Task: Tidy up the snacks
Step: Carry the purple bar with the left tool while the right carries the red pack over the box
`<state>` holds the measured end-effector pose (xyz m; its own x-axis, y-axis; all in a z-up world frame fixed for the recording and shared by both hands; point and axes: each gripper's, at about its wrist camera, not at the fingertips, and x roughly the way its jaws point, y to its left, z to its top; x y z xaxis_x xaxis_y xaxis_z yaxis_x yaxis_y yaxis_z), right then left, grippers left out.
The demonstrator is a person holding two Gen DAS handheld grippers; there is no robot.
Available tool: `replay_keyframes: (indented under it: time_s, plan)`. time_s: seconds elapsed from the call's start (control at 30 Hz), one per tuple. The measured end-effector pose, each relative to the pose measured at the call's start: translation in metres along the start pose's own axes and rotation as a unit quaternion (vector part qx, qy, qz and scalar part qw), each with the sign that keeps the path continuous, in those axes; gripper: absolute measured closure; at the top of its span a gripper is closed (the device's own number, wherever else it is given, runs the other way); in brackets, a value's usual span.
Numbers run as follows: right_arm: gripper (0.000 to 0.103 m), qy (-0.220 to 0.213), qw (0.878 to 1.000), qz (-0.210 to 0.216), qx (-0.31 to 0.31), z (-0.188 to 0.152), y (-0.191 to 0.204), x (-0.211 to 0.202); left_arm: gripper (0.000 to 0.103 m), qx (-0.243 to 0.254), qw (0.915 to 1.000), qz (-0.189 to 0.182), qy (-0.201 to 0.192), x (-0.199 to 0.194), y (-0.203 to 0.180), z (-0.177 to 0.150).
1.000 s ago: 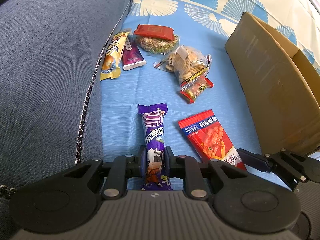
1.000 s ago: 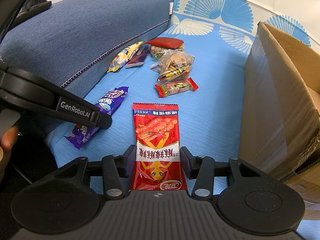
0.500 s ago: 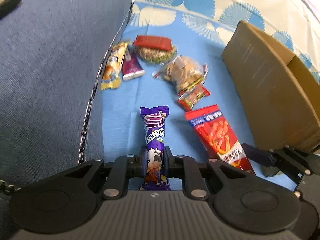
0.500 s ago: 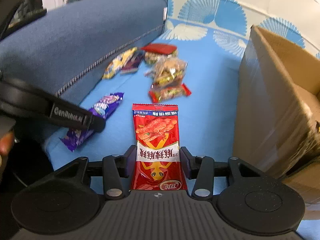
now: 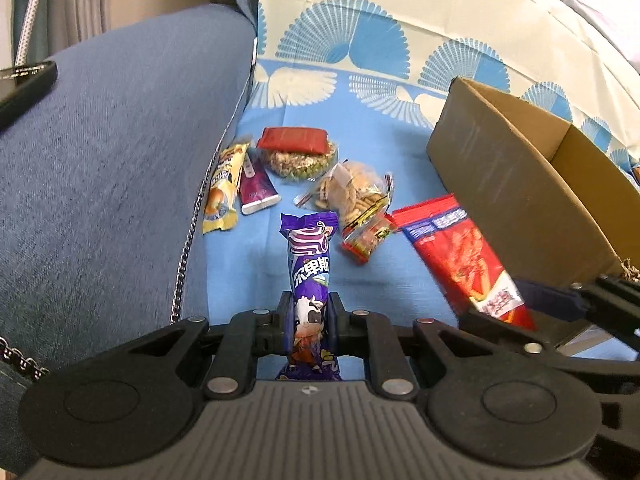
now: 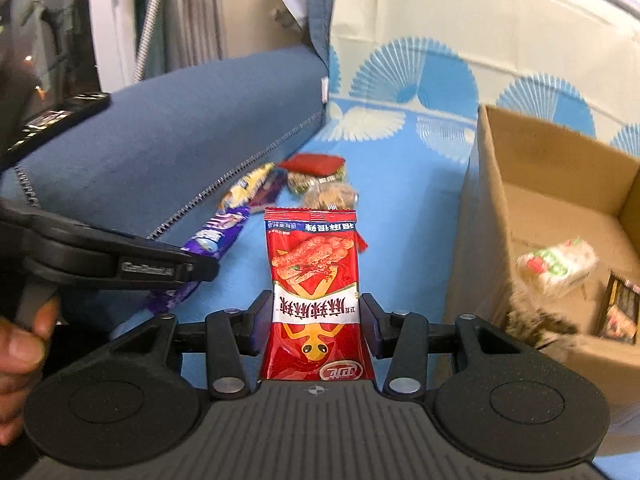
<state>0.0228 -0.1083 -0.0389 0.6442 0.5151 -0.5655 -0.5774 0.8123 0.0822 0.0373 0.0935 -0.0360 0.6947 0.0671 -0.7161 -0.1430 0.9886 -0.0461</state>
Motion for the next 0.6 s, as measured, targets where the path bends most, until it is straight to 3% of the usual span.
replay_keyframes:
  time_s: [0.3,0.6]
  plan:
    - [0.055,-0.042,0.999,0.011,-0.017,0.008,-0.001,-0.028,0.086,-0.003,1.0,-0.005,-0.001,0.0,0.001,0.001]
    - [0.055,-0.082,0.996,0.01,-0.021,0.018,-0.003,-0.051,0.086,-0.026,0.999,-0.025,-0.027,-0.016,0.007,0.002]
